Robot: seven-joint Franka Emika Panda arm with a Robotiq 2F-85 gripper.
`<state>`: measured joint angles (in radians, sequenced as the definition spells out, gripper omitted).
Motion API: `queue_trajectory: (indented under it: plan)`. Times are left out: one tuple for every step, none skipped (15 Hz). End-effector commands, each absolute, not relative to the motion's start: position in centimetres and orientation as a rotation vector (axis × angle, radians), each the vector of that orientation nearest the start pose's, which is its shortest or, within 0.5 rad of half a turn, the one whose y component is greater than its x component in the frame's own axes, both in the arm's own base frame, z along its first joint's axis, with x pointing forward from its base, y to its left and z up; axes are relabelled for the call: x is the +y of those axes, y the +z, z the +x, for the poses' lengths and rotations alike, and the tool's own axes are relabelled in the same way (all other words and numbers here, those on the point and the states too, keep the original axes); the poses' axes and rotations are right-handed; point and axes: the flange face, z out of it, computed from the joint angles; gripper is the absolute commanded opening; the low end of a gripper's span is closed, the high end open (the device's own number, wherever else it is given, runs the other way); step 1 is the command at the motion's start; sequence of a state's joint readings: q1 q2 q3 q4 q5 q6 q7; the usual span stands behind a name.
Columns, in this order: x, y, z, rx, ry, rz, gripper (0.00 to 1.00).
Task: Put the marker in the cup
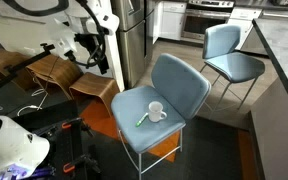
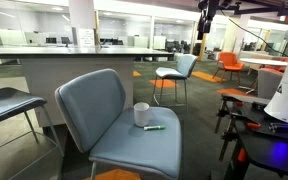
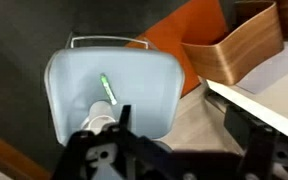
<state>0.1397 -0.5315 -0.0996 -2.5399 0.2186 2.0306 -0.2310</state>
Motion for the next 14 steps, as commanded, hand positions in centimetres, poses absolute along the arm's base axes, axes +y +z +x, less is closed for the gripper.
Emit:
queue_trajectory:
  plan:
    - [2.7,45.6,38.4,-0.273,-0.056,-2.884,1.0]
    - [2.7,45.6,38.4,-0.273,-0.056,-2.884,1.0]
    - [2.7,45.6,38.4,-0.273,-0.056,-2.884,1.0]
    - [2.7,45.6,38.4,-0.273,-0.056,-2.884,1.0]
    - [2.7,45.6,38.4,-0.273,-0.056,-2.884,1.0]
    - [2.7,45.6,38.4,-0.273,-0.056,-2.884,1.0]
    - [2.7,45.6,38.4,-0.273,-0.056,-2.884,1.0]
    - [2.7,45.3,38.7,-0.293,-0.047,-2.883,1.0]
    - [2.9,44.7,39.1,-0.316,-0.035,-2.885,1.0]
    - [3.0,44.0,39.4,-0.341,-0.013,-2.887,1.0]
    - [3.3,43.1,39.8,-0.379,0.012,-2.888,1.0]
    - [3.4,42.0,40.2,-0.42,0.032,-2.893,1.0]
    - [3.6,40.8,40.7,-0.464,0.054,-2.895,1.0]
    - [3.7,39.6,41.1,-0.514,0.064,-2.9,1.0]
